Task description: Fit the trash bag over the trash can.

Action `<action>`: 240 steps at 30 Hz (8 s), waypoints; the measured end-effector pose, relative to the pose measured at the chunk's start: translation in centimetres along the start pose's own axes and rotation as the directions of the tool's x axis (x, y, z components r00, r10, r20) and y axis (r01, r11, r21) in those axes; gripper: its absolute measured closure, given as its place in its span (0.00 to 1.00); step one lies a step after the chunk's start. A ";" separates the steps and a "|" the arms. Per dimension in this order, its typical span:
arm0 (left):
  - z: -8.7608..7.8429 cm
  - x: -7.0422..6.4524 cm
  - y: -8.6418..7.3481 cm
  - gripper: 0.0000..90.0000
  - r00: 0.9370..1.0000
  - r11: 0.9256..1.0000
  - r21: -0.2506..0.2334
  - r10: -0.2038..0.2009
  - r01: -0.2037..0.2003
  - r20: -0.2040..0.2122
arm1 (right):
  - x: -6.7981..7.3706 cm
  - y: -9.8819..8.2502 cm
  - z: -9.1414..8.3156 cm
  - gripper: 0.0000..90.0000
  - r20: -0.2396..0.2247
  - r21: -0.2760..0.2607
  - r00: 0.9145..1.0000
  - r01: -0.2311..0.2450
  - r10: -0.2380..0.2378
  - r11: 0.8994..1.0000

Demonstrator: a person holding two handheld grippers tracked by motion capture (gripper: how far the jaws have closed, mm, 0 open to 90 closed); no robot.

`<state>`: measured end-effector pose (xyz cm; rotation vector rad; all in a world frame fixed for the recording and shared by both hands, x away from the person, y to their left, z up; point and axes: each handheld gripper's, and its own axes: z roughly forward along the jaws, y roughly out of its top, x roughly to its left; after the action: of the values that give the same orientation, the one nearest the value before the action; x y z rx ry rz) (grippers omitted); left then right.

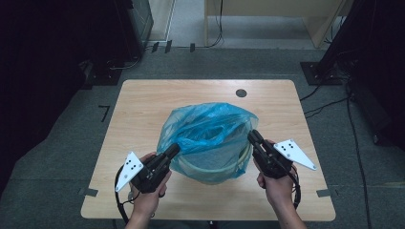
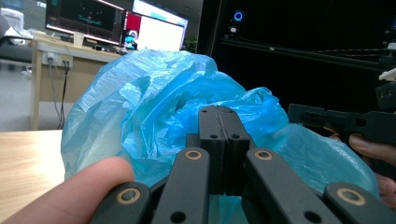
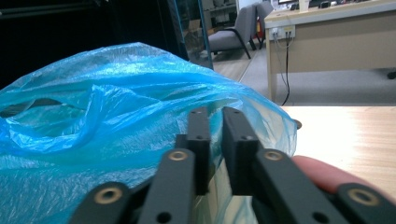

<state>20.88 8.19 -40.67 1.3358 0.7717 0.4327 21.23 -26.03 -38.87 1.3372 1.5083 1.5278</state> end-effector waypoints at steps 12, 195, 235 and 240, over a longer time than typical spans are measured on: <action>0.0 0.6 1.1 0.99 0.998 0.999 -0.030 0.014 -0.016 -0.053 | -0.1 -0.2 -0.4 1.00 0.055 -0.014 0.996 0.073 -0.072 0.997; -1.2 6.9 -5.0 0.36 0.999 0.987 0.161 -0.009 0.000 0.051 | -2.9 -7.1 -2.1 0.44 -0.329 0.149 0.862 0.451 -0.386 0.880; 0.7 4.8 -0.7 0.77 0.999 0.998 0.048 0.041 -0.040 -0.011 | 0.2 -0.4 -2.7 0.88 -0.269 -0.094 0.871 0.401 -0.411 0.911; 1.1 4.8 -0.3 0.75 0.999 0.998 0.039 0.045 -0.044 -0.018 | -0.6 0.1 -2.5 1.00 -0.214 -0.123 0.895 0.372 -0.391 0.920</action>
<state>24.93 10.65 -42.08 1.3888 0.7703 0.4678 19.17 -27.51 -38.53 0.7710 1.7144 1.5037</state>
